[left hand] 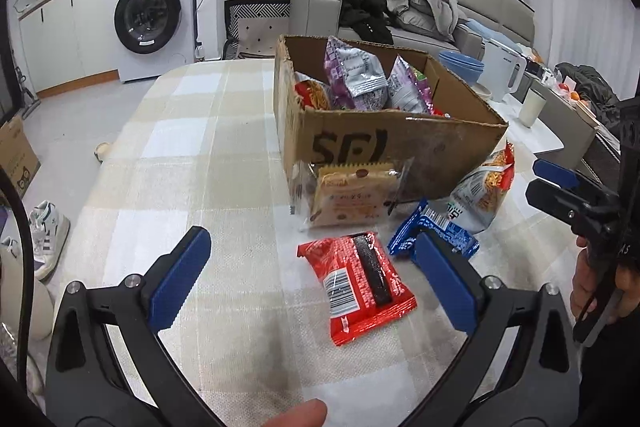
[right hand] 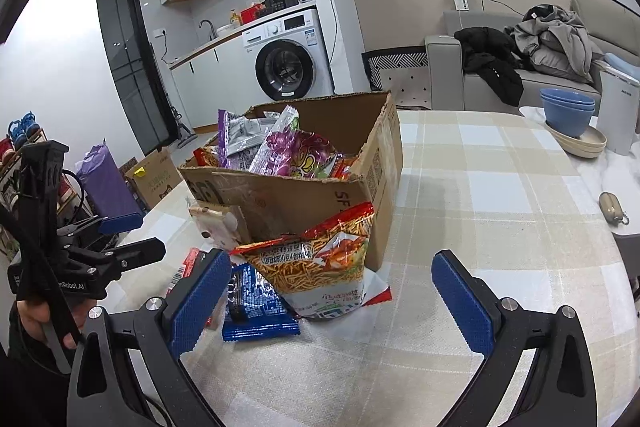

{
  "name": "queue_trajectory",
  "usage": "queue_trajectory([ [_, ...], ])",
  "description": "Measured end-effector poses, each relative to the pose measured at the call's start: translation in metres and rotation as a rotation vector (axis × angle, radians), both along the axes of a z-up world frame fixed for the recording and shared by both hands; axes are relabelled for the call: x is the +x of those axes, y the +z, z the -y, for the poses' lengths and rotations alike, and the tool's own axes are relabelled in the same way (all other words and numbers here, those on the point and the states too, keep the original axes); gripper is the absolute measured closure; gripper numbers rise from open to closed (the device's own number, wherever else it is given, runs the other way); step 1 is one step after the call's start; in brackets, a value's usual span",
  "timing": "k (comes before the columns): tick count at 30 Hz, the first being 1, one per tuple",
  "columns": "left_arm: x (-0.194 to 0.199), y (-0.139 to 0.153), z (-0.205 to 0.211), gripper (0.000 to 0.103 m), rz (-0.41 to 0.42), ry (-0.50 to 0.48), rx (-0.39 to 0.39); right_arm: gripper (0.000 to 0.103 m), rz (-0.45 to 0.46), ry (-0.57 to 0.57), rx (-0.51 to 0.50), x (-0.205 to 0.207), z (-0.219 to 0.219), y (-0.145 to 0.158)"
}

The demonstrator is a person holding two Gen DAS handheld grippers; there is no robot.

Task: Organize snacks
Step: 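Move both open tools back toward the remaining snacks, then grasp the orange spicy-strip bag with the right tool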

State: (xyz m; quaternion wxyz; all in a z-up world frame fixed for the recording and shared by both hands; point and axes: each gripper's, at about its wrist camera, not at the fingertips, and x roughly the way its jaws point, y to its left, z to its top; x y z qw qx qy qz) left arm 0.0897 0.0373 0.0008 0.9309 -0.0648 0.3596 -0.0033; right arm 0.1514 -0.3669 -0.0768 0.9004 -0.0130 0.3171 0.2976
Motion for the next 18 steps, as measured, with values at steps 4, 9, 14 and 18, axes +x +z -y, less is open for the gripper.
queue_trajectory([
  [4, -0.001, -0.006, -0.001, 0.001, -0.005, 0.009, 0.010, 0.001, -0.010, 0.001, -0.021, 0.000, -0.005, -0.004],
  [9, 0.000, -0.010, -0.002, 0.001, -0.010, 0.007, 0.005, 0.001, -0.016, 0.007, -0.049, -0.002, -0.013, -0.011],
  [14, 0.001, -0.017, 0.005, 0.003, -0.020, -0.028, 0.022, 0.001, 0.008, 0.006, -0.085, -0.004, -0.018, -0.015],
  [18, 0.003, -0.022, 0.013, 0.005, -0.025, -0.052, 0.047, 0.001, 0.000, 0.024, -0.064, -0.003, -0.016, -0.017],
])
